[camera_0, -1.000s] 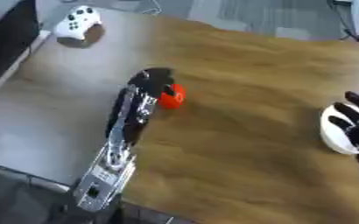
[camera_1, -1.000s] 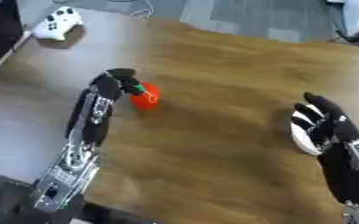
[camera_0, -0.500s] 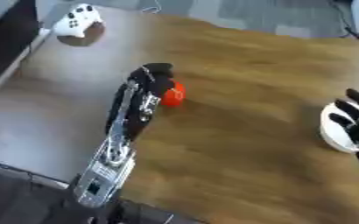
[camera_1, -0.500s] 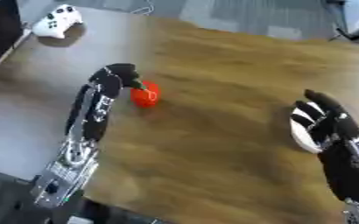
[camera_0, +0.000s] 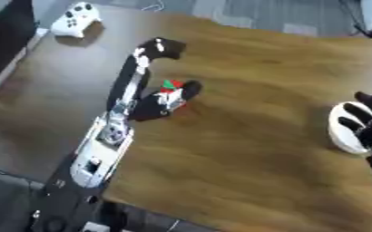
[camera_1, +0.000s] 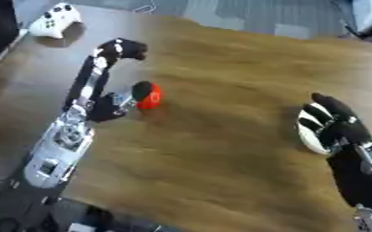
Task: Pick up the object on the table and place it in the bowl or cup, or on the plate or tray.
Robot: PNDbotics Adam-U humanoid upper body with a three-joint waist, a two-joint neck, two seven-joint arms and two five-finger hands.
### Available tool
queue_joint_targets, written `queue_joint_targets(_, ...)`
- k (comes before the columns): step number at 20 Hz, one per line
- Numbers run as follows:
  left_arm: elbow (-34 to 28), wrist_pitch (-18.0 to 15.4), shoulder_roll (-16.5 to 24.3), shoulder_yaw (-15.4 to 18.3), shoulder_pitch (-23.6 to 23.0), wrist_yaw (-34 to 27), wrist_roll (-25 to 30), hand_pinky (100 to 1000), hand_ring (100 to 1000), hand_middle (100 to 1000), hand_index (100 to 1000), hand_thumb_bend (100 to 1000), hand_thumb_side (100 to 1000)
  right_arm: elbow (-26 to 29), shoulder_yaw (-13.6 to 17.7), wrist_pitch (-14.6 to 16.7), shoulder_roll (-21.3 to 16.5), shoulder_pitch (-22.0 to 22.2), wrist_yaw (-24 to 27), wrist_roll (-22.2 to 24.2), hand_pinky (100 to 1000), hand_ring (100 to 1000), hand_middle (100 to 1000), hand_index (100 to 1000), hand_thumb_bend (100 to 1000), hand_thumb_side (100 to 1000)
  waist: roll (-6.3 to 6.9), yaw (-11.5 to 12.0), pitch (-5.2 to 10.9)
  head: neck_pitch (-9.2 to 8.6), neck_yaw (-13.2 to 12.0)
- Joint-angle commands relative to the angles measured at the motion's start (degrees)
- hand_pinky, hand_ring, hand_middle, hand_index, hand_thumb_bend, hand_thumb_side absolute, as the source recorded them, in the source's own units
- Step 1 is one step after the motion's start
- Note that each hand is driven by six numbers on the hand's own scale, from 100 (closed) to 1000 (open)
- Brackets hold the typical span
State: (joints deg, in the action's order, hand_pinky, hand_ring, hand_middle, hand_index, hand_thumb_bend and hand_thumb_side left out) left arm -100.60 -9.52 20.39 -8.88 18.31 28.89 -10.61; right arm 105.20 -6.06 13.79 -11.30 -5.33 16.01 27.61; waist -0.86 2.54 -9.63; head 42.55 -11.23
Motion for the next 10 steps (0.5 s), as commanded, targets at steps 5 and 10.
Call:
queue_joint_targets(5, 1.07, -1.60, 5.16, -0.49, 3.19, 5.42, 2.86, 775, 707, 674, 775, 688, 838, 0.86, -0.48, 0.21, -1.39, -0.38, 0.57, 0.80, 923, 947, 967, 970, 100, 908, -0.06, -0.36, 0.86, -0.29, -1.39)
queue_joint_targets(10, 3.16, -2.24, 5.38, -0.36, 4.38, 5.66, 2.27, 768, 693, 669, 771, 675, 839, 1.06, -0.55, 0.34, -1.38, -0.33, 0.79, 1.00, 923, 948, 967, 970, 100, 908, -0.34, -0.60, 0.84, -0.27, -1.97)
